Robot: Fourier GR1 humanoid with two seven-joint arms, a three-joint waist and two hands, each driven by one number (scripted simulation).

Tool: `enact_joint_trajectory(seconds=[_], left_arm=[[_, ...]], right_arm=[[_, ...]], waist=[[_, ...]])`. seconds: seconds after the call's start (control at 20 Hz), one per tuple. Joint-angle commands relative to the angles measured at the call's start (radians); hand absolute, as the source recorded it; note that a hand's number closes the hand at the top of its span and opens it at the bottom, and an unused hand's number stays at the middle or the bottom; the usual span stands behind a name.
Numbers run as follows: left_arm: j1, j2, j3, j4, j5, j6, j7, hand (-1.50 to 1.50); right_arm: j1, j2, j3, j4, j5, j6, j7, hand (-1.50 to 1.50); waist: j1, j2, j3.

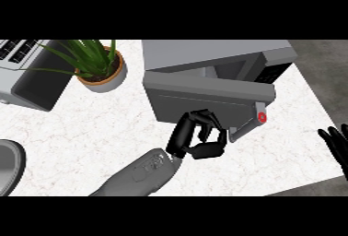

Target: Pick up the milk, place it into the microwave and close the microwave

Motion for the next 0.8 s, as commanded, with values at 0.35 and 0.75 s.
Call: enact_joint_trajectory(seconds=[0.35, 0.75], left_arm=[[-0.168, 0.000, 0.038, 0.078, 0.179, 0.173, 0.030, -1.50], [-0.182, 0.000, 0.080, 0.062, 0.275, 0.238, -0.011, -1.50]], right_arm=[[-0.121, -0.083, -0.074, -0.024, -0.029, -0.013, 0.040, -1.50], [-0.233, -0.214, -0.203, -0.083, 0.141, -0.093, 0.020, 1.50]], waist=[[-0.054, 0.021, 0.004], [-0.073, 0.031, -0.001]])
